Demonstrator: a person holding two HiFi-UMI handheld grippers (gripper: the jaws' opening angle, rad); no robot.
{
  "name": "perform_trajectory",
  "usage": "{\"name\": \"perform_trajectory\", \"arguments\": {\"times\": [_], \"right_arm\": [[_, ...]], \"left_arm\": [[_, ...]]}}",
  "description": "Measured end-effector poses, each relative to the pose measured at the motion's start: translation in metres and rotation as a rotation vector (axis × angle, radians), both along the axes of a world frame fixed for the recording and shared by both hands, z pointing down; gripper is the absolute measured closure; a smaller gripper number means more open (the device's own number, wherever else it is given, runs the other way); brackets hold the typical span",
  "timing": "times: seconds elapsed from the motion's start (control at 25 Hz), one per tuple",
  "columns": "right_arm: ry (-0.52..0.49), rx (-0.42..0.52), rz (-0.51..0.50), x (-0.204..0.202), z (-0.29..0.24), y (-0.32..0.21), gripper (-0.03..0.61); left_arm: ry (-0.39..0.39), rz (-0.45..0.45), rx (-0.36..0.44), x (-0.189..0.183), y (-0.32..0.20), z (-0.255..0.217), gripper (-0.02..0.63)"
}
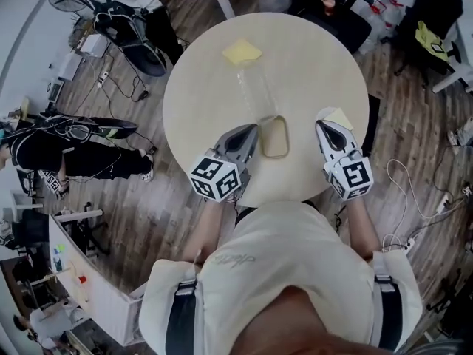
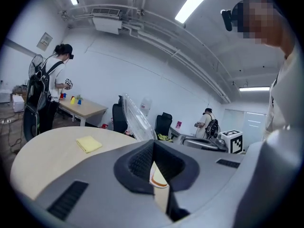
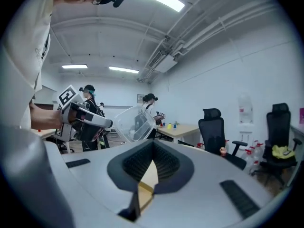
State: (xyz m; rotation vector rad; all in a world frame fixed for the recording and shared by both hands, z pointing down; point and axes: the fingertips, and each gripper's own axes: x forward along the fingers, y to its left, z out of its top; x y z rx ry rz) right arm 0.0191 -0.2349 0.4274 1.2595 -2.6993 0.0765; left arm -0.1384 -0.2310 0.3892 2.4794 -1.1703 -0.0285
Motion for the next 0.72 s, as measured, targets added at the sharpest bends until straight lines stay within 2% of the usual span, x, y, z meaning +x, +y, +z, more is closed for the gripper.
{"name": "perform_trajectory", "arguments": {"times": [0.36,0.72], "right_arm": [[-0.033,0.041,0.025,0.005,-0.045,-0.002,0.574],[-0.063,0.081,0.035,0.009,-0.074,-0.004,0.572]], "left_arm": [[-0.043,-0.032,0.139,-0.007,-0.014,-0.045,0.597],[-0.051,-0.128,0.285,-0.012,-0.026,-0.085,0.597]]}}
